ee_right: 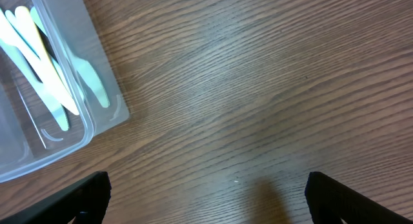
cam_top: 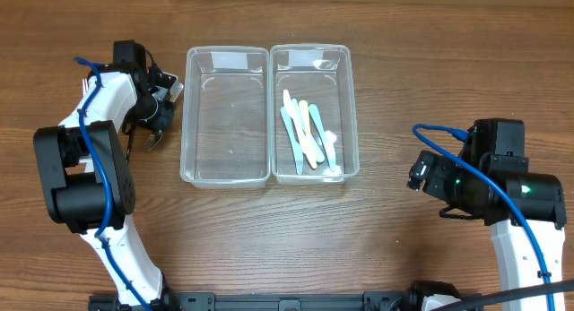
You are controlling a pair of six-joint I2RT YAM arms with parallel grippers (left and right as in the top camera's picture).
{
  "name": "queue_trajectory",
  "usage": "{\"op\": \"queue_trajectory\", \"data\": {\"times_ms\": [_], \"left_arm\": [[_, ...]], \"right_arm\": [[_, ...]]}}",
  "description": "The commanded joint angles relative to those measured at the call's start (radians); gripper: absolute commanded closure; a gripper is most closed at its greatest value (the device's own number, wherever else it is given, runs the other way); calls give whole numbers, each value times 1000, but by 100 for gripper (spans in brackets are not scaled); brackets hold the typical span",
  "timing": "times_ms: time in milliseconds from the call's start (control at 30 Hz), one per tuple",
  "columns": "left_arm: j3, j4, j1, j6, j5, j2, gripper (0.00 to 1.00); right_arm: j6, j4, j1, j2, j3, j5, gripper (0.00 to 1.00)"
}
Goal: Pack container
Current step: 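Carry the metal fork into the left container and release it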
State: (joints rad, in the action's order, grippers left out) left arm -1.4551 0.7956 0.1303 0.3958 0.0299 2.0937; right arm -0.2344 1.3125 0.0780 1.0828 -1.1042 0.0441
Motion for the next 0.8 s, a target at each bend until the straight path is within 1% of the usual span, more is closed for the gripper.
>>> {"op": "queue_trajectory", "data": {"times_ms": [0, 100, 267, 400, 467, 533, 600, 667, 733, 767], "left_arm": [[-22, -5, -6, -1, -24, 16, 96], [-41, 0, -6, -53, -62, 15, 96], [-150, 87, -6, -102, -65, -21, 96], [-243, 171, -6, -143, -85, -86, 96], [-294, 226, -6, -183, -88, -152, 96], [-333, 285, -14, -261, -80, -231, 96], [-348, 330, -39, -326, -35, -313, 96], [-348, 372, -101, -438, 40, -404, 96], [-348, 395, -172, -528, 84, -446, 96], [-348, 397, -228, -563, 95, -457, 96]], "right_arm": [[7, -3, 1, -3, -8, -8, 1], [15, -4, 1, -3, -8, -8, 1], [18, -7, 1, -3, -8, -8, 1], [18, -7, 1, -3, -8, -4, 1], [18, -7, 1, -3, -8, -4, 1], [18, -7, 1, -3, -8, -4, 1], [18, -7, 1, -3, -8, -3, 1], [18, -6, 1, -3, -8, 3, 2], [18, -6, 1, -3, -8, 3, 2], [18, -6, 1, -3, -8, 3, 1]]}}
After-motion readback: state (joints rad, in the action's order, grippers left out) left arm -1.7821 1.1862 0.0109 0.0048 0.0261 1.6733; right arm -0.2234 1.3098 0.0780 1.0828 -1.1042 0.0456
